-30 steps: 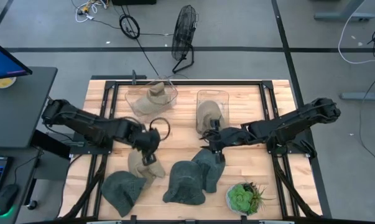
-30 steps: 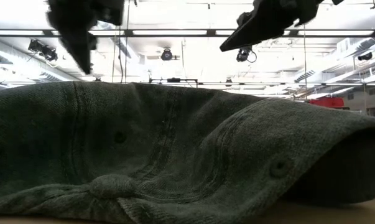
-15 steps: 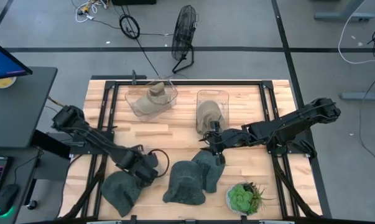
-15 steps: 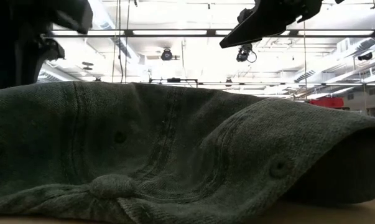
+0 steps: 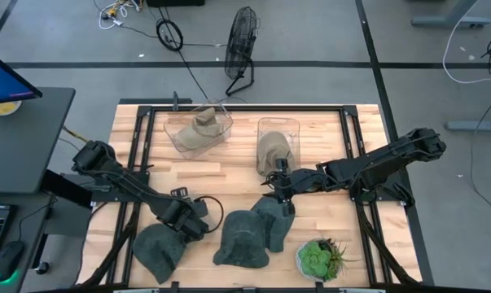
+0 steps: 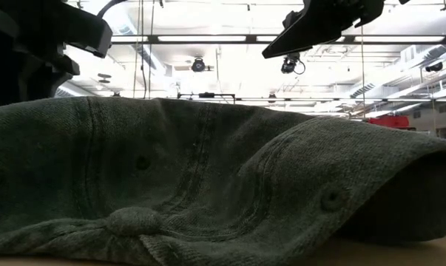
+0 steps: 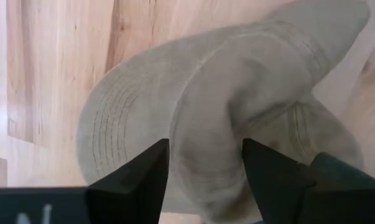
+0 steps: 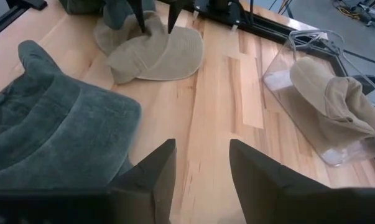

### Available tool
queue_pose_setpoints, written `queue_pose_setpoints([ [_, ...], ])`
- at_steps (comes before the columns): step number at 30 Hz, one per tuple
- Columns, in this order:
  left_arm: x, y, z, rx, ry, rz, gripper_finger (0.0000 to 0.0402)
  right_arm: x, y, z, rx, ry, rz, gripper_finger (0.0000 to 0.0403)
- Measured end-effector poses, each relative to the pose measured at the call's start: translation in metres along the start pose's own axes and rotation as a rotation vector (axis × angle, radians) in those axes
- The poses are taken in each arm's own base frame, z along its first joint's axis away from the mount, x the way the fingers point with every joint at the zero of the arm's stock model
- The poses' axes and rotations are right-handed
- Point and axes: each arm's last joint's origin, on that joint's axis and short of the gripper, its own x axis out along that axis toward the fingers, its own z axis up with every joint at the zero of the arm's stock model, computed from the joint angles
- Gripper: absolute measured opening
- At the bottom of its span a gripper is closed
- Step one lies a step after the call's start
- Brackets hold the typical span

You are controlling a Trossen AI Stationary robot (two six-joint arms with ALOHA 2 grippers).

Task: Pick & Place hat
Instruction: Put the right brown cap into the left transparent bin

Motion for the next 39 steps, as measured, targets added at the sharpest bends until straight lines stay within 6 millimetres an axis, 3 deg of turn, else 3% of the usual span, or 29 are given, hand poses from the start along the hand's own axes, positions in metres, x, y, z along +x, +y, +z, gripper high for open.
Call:
queue_pose_setpoints([
  [10, 0.034, -0.012, 0.001, -0.044, 0.022, 0.148, 0.0173, 0.0, 0.0, -0.001, 0.053, 0.01, 0.002, 0.0155],
  [18, 0.03, -0.007, 0.002, -0.095, -0.001, 0.174, 0.0017, 0.0, 0.0, -0.001, 0.052, 0.012, 0.002, 0.0155],
  [23, 0.01, -0.004, 0.01, -0.116, -0.126, 0.209, 0.0014, 0.0, -0.001, 0.003, 0.059, -0.029, -0.004, 0.0155],
  [30, -0.021, 0.003, 0.042, -0.044, -0.322, 0.301, 0.0014, 0.015, 0.002, 0.014, 0.094, -0.176, -0.005, 0.0155],
  [39, -0.023, 0.014, 0.079, 0.023, -0.456, 0.284, 0.0013, 0.052, 0.011, 0.01, 0.05, -0.275, -0.023, 0.0155],
])
